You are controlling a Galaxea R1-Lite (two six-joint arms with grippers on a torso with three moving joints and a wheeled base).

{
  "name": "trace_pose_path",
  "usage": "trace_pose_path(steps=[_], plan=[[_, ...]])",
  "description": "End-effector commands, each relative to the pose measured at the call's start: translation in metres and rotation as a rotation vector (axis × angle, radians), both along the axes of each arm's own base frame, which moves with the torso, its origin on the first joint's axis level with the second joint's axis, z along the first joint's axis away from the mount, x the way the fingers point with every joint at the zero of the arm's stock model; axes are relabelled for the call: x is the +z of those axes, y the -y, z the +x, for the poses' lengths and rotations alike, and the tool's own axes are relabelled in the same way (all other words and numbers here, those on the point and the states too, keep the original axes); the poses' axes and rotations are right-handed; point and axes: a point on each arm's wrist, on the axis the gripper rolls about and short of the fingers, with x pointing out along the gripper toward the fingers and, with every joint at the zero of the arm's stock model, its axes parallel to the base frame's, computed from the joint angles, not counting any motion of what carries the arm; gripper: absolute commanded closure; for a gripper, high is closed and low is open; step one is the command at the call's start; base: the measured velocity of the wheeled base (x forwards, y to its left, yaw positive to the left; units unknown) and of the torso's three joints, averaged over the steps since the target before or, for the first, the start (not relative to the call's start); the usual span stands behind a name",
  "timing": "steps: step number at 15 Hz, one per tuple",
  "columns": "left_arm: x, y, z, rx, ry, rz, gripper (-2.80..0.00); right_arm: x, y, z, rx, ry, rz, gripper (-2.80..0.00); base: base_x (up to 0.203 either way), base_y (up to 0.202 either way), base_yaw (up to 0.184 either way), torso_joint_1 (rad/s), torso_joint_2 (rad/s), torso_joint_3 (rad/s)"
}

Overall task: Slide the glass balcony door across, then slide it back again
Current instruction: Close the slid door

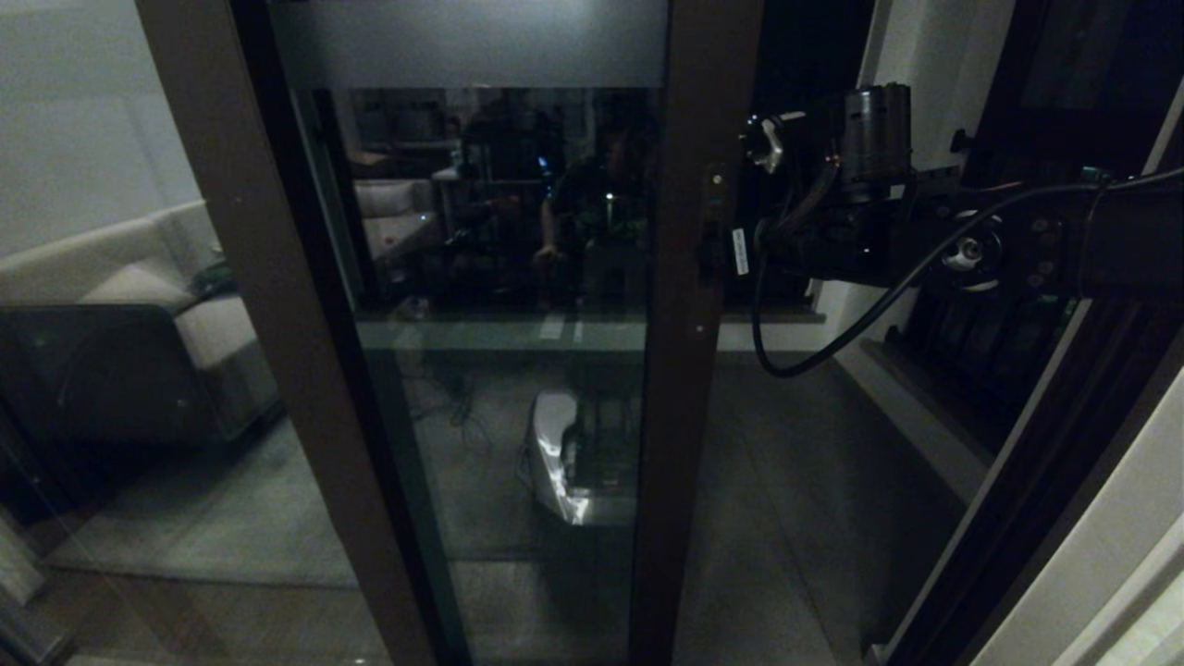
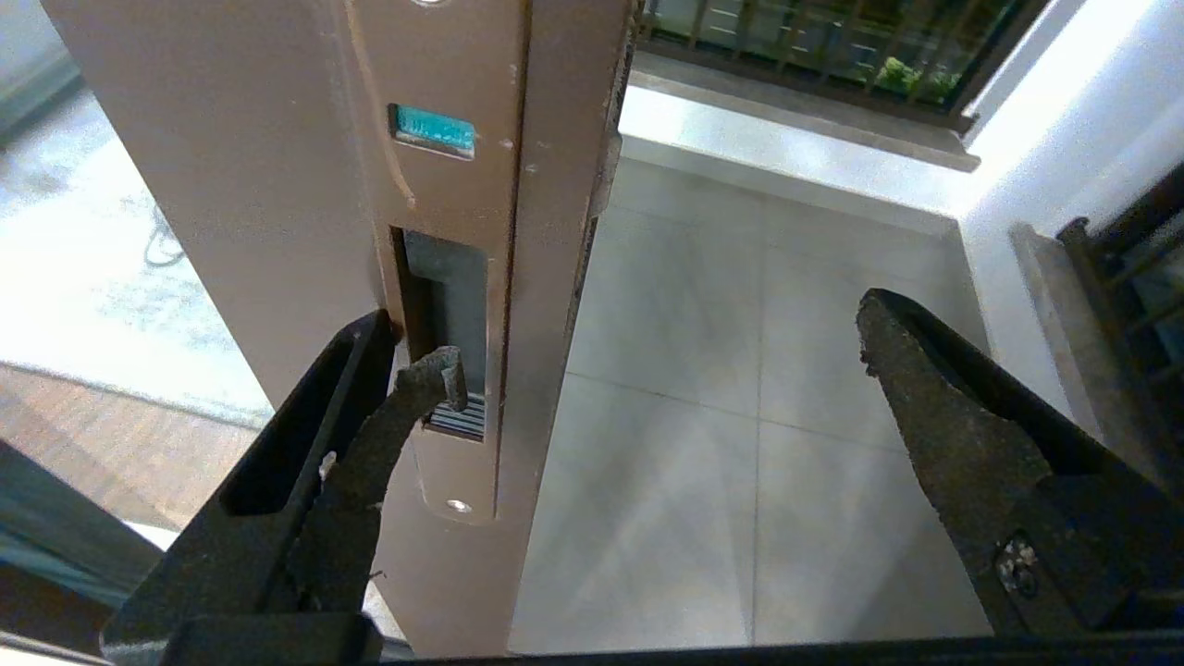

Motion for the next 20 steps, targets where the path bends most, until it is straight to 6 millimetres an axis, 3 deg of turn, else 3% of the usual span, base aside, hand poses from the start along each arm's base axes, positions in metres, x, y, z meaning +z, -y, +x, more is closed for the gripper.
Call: trace_pose_path(steps=[1,20], plan=[[0.0,0.0,0.0,0.0,-0.001,0.001,0.0,-0.001,0.001,0.002,-0.009,0.001,-0.001,-2.8,0.0,0.0,0.0,0.0,0.0,0.0],[0.0,0.0,0.0,0.0,-0.001,0.001,0.0,-0.001,0.028,0.0,-0.057,-0.013,-0.058,-2.8,0.0,0.0,0.0,0.0,0.0,0.0]])
